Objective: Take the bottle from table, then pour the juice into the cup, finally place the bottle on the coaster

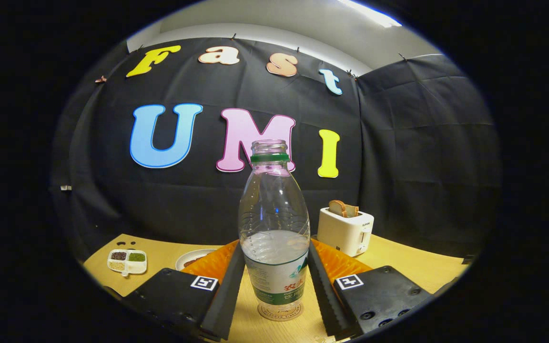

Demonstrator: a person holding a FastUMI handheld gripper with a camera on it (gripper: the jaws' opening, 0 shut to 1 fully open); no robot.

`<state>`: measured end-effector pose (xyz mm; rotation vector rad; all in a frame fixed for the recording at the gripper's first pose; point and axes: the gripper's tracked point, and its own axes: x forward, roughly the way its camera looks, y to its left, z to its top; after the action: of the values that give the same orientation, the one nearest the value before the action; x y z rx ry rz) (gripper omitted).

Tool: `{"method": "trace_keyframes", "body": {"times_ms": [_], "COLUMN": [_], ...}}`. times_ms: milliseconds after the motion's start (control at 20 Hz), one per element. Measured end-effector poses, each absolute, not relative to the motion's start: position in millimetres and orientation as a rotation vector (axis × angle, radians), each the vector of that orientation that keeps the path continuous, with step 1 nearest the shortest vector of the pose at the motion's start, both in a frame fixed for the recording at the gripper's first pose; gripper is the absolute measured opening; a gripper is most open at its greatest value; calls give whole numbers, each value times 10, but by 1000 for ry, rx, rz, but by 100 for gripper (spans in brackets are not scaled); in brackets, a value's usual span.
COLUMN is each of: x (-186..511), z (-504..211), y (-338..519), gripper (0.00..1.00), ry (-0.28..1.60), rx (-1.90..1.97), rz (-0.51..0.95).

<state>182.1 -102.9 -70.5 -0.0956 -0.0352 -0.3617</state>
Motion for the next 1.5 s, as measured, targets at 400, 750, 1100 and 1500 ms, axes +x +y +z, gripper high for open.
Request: {"method": "trace_keyframes", "body": {"times_ms": [400, 750, 1100, 1500], "x": [2048, 2212, 2257, 2277], "z": [-1273, -1541, -1749, -1854], "y": [-1346, -1454, -1413, -1426], "gripper": [75, 75, 75, 77], "ry": [-13, 8, 29, 32], "rx": [-27, -4, -10, -13], "rz": [-428, -442, -450, -460]}}
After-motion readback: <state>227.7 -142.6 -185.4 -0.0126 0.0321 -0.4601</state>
